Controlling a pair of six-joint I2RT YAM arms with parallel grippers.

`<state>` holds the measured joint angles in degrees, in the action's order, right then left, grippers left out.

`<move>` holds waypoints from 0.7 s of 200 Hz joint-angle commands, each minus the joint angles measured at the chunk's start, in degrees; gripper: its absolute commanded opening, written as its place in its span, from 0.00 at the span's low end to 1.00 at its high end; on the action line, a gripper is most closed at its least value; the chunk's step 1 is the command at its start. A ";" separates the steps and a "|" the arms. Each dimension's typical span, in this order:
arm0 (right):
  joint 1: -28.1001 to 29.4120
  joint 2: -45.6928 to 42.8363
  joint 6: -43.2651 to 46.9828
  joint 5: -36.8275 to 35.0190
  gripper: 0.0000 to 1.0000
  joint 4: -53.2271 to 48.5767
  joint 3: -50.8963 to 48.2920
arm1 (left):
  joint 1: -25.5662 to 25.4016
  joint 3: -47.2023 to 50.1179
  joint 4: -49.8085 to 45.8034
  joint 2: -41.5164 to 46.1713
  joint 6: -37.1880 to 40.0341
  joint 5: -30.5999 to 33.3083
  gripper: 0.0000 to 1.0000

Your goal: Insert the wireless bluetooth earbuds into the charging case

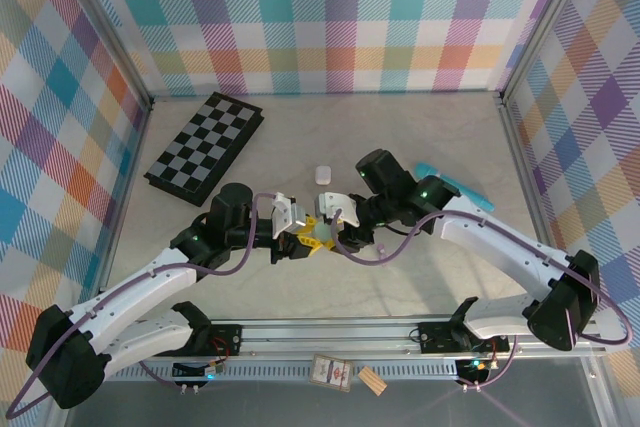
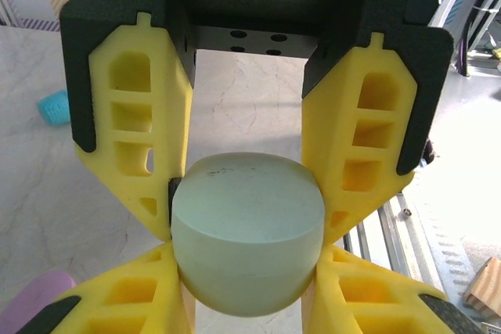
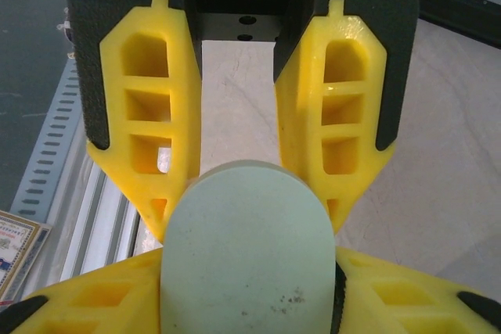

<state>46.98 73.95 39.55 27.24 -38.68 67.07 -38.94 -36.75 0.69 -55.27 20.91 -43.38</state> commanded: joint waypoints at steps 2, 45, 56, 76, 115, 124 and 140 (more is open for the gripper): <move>-0.79 -1.59 0.97 -1.23 0.52 1.70 -1.13 | -0.57 0.63 3.53 1.16 1.33 -3.57 0.31; -1.69 -2.00 0.79 -1.53 0.53 1.11 -1.89 | -0.60 0.54 3.28 1.26 1.57 -3.67 0.31; -1.94 -2.15 0.84 -1.67 0.53 0.83 -2.09 | -0.54 0.54 3.03 1.26 1.80 -3.70 0.31; -2.15 -2.56 0.88 -1.75 0.53 0.55 -2.29 | -0.54 0.64 2.89 1.06 1.95 -3.48 0.31; -2.33 -3.12 0.79 -0.91 0.52 0.28 -2.23 | -0.51 0.54 2.57 0.74 2.39 -3.49 0.31; -2.33 -2.92 0.79 -0.42 0.47 0.01 -1.99 | -0.52 0.46 2.56 0.75 2.39 -3.52 0.31; -2.33 -2.42 0.65 0.52 0.40 -0.43 -1.51 | -0.52 0.45 2.67 0.57 2.41 -3.64 0.32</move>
<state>45.65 71.99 39.70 27.20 -38.68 65.28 -38.92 -36.73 2.48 -55.29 22.00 -43.33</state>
